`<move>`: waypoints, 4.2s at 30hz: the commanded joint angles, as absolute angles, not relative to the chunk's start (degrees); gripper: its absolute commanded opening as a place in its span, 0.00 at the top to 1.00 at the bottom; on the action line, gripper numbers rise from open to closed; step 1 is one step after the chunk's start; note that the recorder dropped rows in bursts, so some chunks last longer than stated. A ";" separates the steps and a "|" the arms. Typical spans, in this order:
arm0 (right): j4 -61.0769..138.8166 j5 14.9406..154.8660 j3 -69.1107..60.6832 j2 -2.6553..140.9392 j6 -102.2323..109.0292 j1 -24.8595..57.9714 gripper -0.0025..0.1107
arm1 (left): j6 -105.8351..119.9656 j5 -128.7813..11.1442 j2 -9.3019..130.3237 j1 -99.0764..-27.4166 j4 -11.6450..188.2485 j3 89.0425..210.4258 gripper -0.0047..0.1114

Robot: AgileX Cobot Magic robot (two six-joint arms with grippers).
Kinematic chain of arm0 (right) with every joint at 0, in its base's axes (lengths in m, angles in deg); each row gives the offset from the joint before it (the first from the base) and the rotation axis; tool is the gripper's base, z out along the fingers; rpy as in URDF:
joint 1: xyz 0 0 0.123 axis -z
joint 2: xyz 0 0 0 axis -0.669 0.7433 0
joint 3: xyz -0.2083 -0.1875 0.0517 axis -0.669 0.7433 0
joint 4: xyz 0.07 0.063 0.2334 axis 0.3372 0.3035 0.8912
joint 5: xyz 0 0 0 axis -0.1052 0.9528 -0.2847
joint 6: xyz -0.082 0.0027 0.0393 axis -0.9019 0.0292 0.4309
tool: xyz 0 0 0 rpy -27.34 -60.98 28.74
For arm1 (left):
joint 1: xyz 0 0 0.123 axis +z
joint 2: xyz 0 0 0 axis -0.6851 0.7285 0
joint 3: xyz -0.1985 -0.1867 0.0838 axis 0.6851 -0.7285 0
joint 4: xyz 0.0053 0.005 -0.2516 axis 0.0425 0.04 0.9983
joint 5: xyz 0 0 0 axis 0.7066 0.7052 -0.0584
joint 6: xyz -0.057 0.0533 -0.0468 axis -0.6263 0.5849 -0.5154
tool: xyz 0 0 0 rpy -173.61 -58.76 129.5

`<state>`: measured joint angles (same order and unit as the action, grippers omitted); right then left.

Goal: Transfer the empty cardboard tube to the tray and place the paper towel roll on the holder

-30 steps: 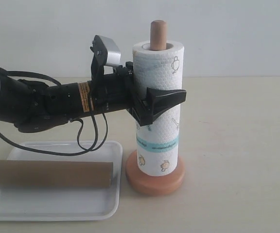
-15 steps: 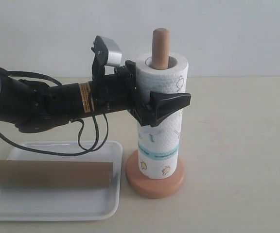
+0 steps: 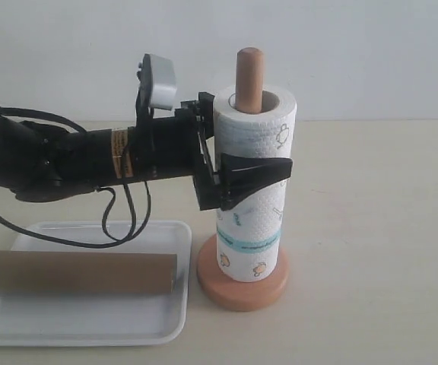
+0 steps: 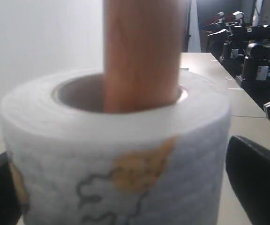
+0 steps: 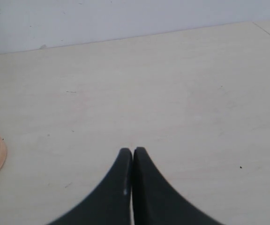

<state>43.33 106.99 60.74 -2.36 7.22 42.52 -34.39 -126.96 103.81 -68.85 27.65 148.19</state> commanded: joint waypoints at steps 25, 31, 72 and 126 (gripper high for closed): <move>43.12 106.55 60.68 -2.66 6.99 42.79 0.98 | -47.00 -128.78 90.98 -50.97 -6.15 148.25 0.08; 43.12 106.55 60.68 -2.66 6.99 42.79 0.98 | -60.35 -128.78 88.05 -49.78 -11.64 148.25 0.08; 43.12 106.56 60.68 -2.66 7.10 42.79 0.98 | -87.80 -128.78 87.07 -49.78 -6.72 148.10 0.08; 43.12 106.79 60.68 -2.66 7.10 42.79 0.98 | -67.18 -128.78 63.39 -49.78 11.02 105.13 0.92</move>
